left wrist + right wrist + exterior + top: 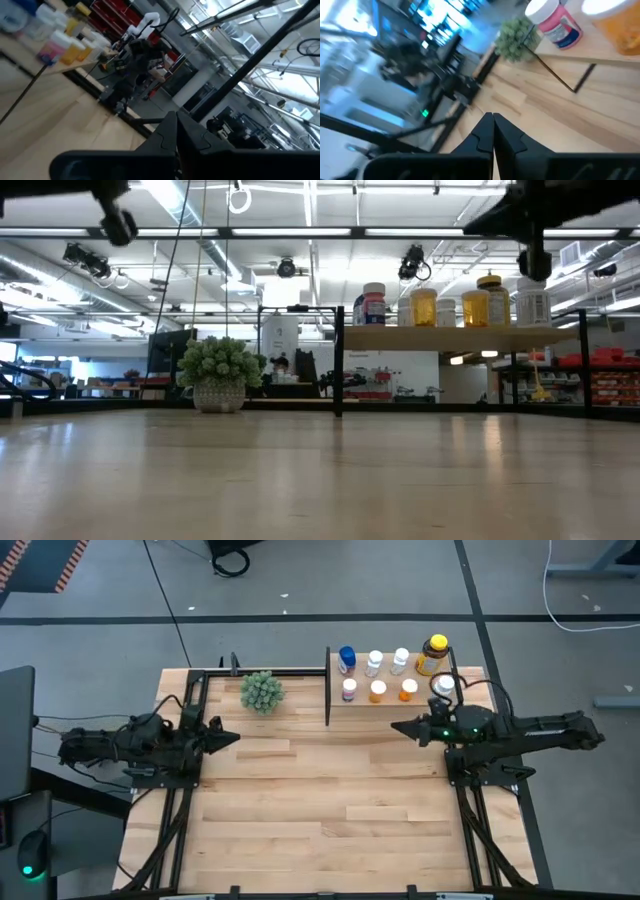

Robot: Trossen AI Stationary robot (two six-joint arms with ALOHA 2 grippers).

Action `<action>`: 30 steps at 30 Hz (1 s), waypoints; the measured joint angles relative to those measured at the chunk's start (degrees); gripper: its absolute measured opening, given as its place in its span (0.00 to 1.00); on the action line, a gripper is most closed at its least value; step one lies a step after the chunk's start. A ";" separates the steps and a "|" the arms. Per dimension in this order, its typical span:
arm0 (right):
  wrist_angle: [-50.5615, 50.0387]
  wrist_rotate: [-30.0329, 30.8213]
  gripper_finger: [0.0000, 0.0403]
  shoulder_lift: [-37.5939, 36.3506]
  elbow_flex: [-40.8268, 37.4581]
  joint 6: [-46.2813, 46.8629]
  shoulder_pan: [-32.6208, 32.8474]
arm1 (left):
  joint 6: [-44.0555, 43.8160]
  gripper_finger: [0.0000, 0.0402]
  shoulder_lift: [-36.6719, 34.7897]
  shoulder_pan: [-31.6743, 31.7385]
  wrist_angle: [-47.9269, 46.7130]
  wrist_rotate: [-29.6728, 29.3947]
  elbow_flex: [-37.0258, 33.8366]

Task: Pick and place medicine bottles onto shelf by color
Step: Return to Home Position

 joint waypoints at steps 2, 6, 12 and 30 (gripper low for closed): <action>5.24 0.54 0.02 -2.73 -4.21 0.16 0.00 | -1.62 0.01 -2.92 0.31 0.05 0.04 -2.70; 12.14 0.65 0.02 -6.27 -11.12 1.80 0.00 | -4.64 0.01 -9.18 0.96 2.27 0.05 -8.04; 22.20 0.73 0.02 -10.48 -19.96 4.45 -0.02 | -10.50 0.01 -15.09 2.52 4.00 0.12 -14.42; 26.64 1.04 0.01 -12.92 -28.12 0.79 -1.68 | -13.09 0.00 -14.89 5.05 2.98 1.43 -21.00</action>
